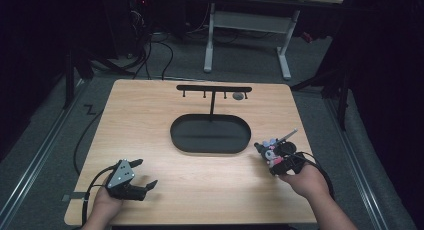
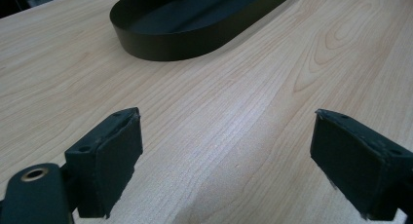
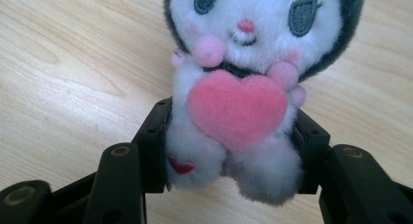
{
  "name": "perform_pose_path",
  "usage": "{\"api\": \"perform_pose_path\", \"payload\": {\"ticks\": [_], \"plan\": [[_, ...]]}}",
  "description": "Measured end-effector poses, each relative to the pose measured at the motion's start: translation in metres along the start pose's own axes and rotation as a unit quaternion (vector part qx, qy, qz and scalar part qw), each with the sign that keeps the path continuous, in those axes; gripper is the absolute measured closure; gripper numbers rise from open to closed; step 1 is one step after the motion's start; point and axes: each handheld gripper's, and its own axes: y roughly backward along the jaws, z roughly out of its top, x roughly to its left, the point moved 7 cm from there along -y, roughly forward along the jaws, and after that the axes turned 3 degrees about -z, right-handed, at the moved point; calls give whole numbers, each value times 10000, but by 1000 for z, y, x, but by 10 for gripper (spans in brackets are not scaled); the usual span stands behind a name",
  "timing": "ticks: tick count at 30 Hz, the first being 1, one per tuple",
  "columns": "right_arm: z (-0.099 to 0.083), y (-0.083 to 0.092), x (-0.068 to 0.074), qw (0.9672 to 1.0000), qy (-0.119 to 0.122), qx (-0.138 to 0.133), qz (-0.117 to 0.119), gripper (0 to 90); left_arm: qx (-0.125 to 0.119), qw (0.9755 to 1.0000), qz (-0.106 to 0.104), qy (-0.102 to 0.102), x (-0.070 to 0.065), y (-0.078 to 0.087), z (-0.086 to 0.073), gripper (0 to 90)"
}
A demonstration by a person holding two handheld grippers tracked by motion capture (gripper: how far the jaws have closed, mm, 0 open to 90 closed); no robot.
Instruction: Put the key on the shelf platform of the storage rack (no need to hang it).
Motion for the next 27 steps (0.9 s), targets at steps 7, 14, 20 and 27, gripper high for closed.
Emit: {"api": "perform_pose_path", "payload": {"ticks": [7, 14, 20, 27], "plan": [[13, 11, 2, 9999, 34, -116, -29, 467, -11, 10000, 6, 11, 0, 0, 0, 125], [29, 20, 9, 9998, 76, -203, -2, 467, -27, 10000, 58, 35, 1, 4, -2, 124], [37, 21, 13, 9996, 189, -189, -13, 467, -40, 9999, 86, 61, 2, 8, -3, 122], [59, 28, 23, 9986, 417, -310, -36, 467, -17, 9999, 89, 59, 2, 8, -4, 120]]}}
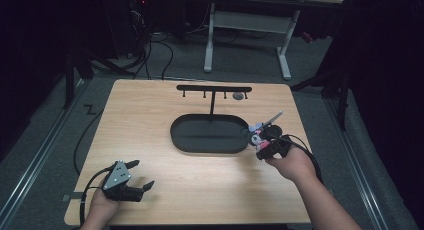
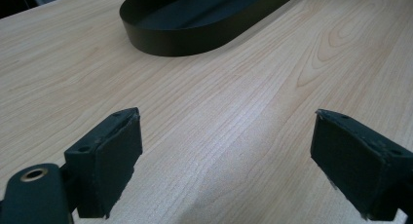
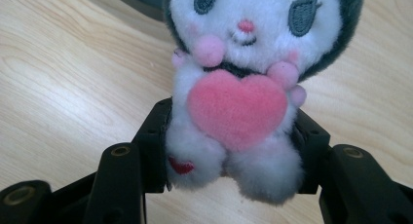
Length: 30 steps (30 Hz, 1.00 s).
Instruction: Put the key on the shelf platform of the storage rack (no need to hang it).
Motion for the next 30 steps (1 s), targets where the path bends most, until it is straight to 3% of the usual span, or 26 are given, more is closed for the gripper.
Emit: {"api": "perform_pose_path", "payload": {"ticks": [7, 30], "plan": [[16, 2, 8, 10000, 73, -40, 40, 467, -5, 10000, -2, -1, 0, 0, 0, 121], [69, -19, 53, 9982, 558, -78, 221, 467, -30, 10000, -4, 34, 1, 2, -1, 121]]}}
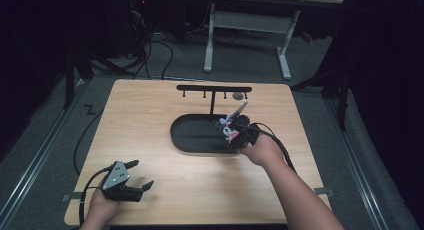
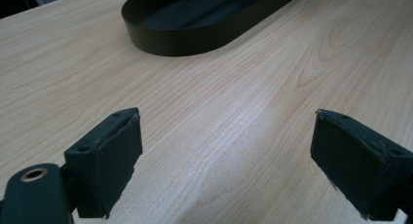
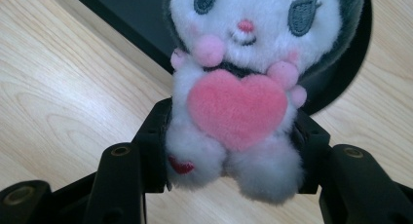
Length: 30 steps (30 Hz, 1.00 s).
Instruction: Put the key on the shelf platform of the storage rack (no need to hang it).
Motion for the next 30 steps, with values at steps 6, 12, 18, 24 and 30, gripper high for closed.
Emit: {"api": "perform_pose_path", "payload": {"ticks": [6, 12, 18, 24, 30], "plan": [[12, -9, 11, 9999, 120, 7, 88, 466, -4, 10000, 6, 2, 1, 1, 0, 121], [20, -17, 16, 9999, 116, 16, 116, 467, -11, 10000, 2, 19, 1, 1, -1, 120], [24, -24, 17, 9999, 69, 51, 144, 467, -6, 10000, -1, 12, 1, 1, -1, 121], [26, -28, 16, 9998, 92, 64, 154, 466, 8, 10000, -12, 17, 1, 1, -1, 121], [28, -31, 16, 9998, 108, 79, 169, 467, -3, 10000, -5, 18, 1, 1, -1, 121]]}}
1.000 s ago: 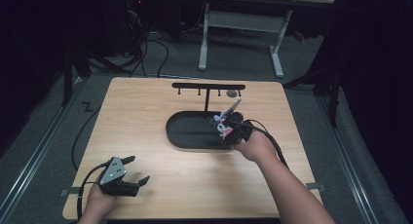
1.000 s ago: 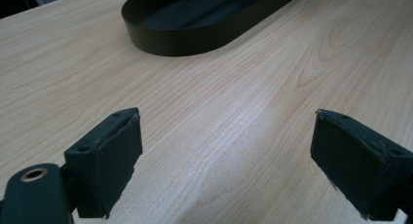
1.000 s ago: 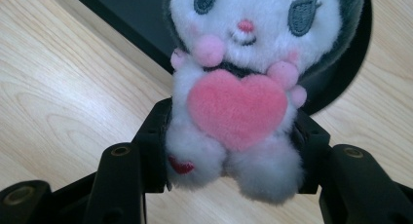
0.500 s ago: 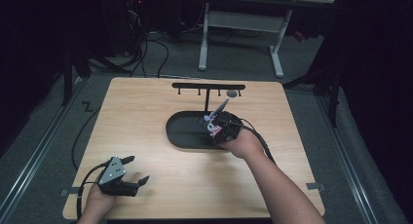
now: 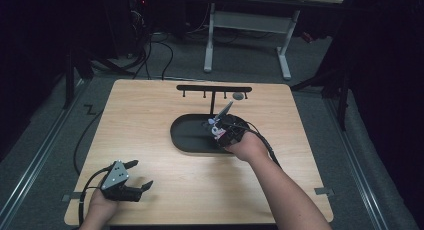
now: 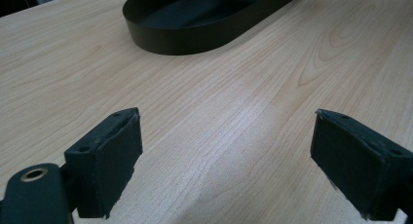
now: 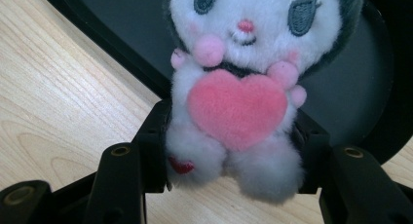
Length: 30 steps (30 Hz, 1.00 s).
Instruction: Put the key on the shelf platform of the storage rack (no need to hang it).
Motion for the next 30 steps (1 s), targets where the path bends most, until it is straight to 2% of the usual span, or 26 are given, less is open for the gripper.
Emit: {"api": "perform_pose_path", "payload": {"ticks": [3, 6, 12, 18, 19, 22, 30], "plan": [[1, -1, 1, 10000, -78, 23, -3, 467, 5, 10000, -3, -4, 0, 0, 0, 121], [3, -2, -1, 10000, -4, -18, 3, 467, 14, 10000, -9, -3, 0, 0, 0, 121], [12, -3, -2, 9999, -97, -38, -6, 467, 11, 10000, -18, -1, 0, 0, 0, 121], [18, -8, -4, 10000, -52, -69, -27, 467, 11, 10000, -18, 3, 0, 0, -1, 121], [18, -11, -4, 9999, -151, -21, -4, 466, 25, 10000, -25, 0, 0, 1, -1, 121], [19, -14, -5, 10000, -89, -11, -2, 466, 22, 10000, -25, 13, 0, 1, -2, 121], [16, -18, -5, 9998, -134, 116, -3, 466, 23, 10000, -20, 16, 1, 1, -2, 121]]}}
